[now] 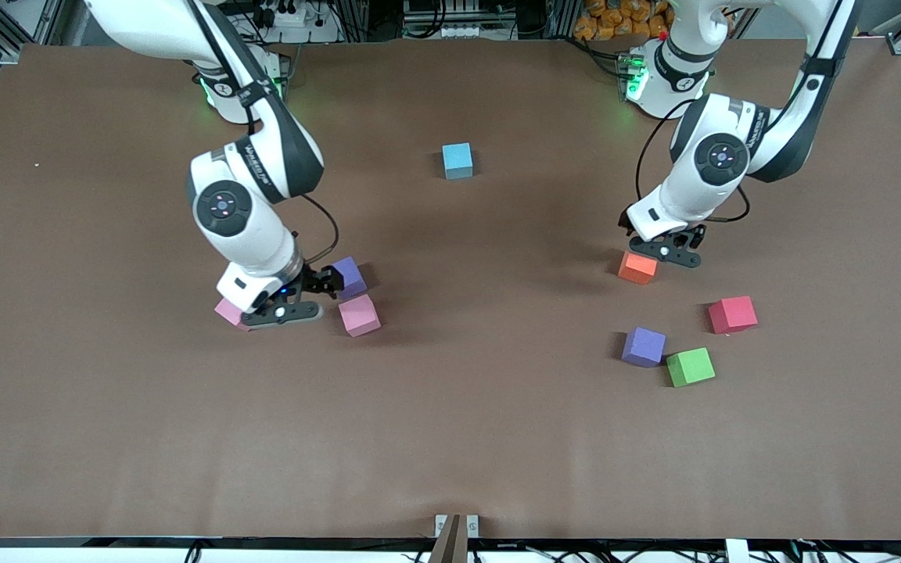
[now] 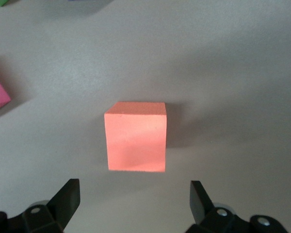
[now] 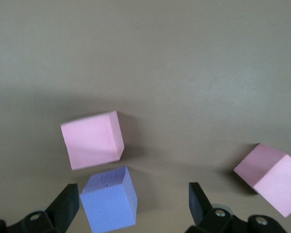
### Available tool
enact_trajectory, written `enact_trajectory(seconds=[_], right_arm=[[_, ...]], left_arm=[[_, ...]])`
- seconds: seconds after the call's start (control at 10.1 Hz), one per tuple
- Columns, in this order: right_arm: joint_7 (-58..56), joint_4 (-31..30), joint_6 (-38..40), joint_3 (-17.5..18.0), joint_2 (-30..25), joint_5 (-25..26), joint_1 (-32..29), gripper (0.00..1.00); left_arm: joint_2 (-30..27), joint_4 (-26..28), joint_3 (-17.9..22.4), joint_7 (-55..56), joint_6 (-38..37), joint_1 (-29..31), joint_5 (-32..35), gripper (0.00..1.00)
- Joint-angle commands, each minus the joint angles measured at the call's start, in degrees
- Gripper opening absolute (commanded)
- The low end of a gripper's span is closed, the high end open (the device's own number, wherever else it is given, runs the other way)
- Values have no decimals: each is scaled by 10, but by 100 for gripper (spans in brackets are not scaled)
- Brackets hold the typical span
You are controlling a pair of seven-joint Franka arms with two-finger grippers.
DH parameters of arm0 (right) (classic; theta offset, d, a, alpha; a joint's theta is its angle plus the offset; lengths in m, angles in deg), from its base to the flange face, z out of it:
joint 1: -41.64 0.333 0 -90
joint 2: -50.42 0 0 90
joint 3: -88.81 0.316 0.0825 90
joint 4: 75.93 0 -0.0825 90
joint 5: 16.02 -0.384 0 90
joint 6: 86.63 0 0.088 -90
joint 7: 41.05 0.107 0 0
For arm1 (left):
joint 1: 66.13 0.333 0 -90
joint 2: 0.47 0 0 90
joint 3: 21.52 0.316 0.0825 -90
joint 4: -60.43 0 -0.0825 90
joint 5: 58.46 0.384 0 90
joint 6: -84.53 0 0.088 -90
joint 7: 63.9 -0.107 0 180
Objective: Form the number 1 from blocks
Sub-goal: 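Grasp the purple cube with the right gripper while the left gripper grasps the orange cube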
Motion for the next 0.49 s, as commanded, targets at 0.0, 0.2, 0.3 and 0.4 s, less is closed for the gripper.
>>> enact_trajectory(seconds=[0.0, 0.2, 0.3, 0.4], right_arm=[[-63, -16, -15, -3, 18, -1, 18, 100], [-66, -32, -49, -3, 32, -2, 33, 100], [-64, -44, -73, -2, 35, -2, 35, 100], [-64, -45, -73, -2, 36, -3, 36, 100]], left_arm=[[38, -2, 1, 1, 42, 2, 19, 100], [60, -3, 2, 6, 60, 4, 19, 100], [70, -3, 4, 7, 67, 5, 19, 100], [77, -3, 8, 7, 74, 7, 19, 100]])
